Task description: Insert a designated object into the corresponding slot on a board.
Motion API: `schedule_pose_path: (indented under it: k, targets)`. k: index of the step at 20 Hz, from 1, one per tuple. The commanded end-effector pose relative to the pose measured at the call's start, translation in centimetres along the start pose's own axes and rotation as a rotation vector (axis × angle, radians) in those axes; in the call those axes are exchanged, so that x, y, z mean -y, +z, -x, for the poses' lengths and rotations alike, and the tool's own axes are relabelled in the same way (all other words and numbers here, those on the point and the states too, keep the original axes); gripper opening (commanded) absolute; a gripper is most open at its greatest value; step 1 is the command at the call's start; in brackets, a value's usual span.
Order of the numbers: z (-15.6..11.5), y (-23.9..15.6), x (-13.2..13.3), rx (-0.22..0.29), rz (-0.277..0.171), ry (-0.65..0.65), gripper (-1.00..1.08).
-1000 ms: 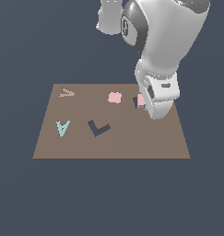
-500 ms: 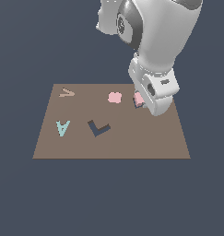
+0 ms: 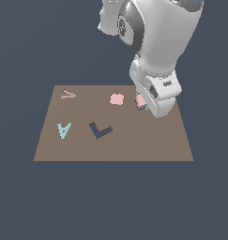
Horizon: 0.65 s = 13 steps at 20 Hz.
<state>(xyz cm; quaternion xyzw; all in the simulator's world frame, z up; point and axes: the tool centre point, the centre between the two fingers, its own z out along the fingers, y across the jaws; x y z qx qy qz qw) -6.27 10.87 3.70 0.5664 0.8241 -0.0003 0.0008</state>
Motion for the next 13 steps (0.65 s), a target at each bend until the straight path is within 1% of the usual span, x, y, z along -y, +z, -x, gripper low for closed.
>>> schedule_pose_path:
  k: [1,3,4,13]
  targets:
    - [-0.01,0.5,0.02,0.0,0.0,-0.002,-1.0]
    - [0.0,0.66,0.03,0.0,0.0,-0.003,-1.0]
    - [0.0,0.66,0.03,0.0,0.0,-0.003,1.0]
    - [0.0,0.66,0.03,0.0,0.0,-0.003,1.0]
